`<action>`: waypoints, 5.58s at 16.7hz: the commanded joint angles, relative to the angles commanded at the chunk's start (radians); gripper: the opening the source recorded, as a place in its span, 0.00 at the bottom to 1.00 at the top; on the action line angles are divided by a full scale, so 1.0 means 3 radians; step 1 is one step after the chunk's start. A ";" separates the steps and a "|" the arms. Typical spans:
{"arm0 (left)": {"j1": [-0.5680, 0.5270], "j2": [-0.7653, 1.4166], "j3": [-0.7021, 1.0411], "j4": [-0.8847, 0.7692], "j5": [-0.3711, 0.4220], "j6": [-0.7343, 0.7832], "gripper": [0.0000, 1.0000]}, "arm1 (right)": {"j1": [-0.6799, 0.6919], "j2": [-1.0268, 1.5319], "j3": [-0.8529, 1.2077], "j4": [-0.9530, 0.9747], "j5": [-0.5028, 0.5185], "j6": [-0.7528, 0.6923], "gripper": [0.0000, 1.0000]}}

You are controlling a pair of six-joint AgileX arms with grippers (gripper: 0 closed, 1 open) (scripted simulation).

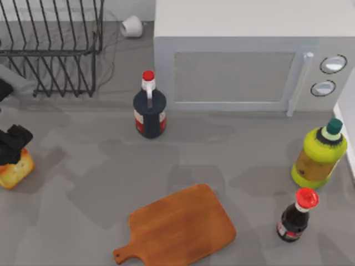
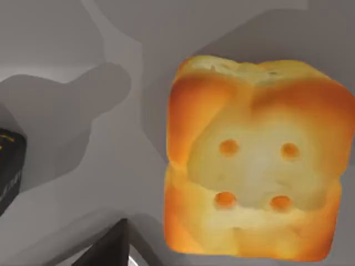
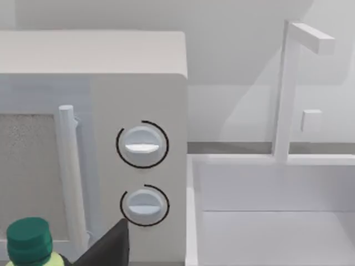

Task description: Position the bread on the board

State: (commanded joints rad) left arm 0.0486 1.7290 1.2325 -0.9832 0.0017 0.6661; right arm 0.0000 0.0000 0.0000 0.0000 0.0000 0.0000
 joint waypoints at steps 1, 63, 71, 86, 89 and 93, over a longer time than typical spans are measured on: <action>0.0004 0.0151 0.0118 -0.0079 0.0000 0.0059 1.00 | 0.0000 0.0000 0.0000 0.0000 0.0000 0.0000 1.00; -0.0061 0.0372 0.0659 -0.0601 -0.0002 0.0071 0.00 | 0.0000 0.0000 0.0000 0.0000 0.0000 0.0000 1.00; -0.1093 0.0505 0.0649 -0.0554 -0.0007 -0.1625 0.00 | 0.0000 0.0000 0.0000 0.0000 0.0000 0.0000 1.00; -0.3101 0.0387 0.0316 -0.0233 -0.0013 -0.5080 0.00 | 0.0000 0.0000 0.0000 0.0000 0.0000 0.0000 1.00; -0.3101 0.0387 0.0316 -0.0233 -0.0013 -0.5080 0.00 | 0.0000 0.0000 0.0000 0.0000 0.0000 0.0000 1.00; -0.3084 0.0428 0.0276 -0.0160 -0.0015 -0.5078 0.00 | 0.0000 0.0000 0.0000 0.0000 0.0000 0.0000 1.00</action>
State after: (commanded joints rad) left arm -0.8766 1.8576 1.3152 -1.0313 -0.0029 -0.8573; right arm 0.0000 0.0000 0.0000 0.0000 0.0000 0.0000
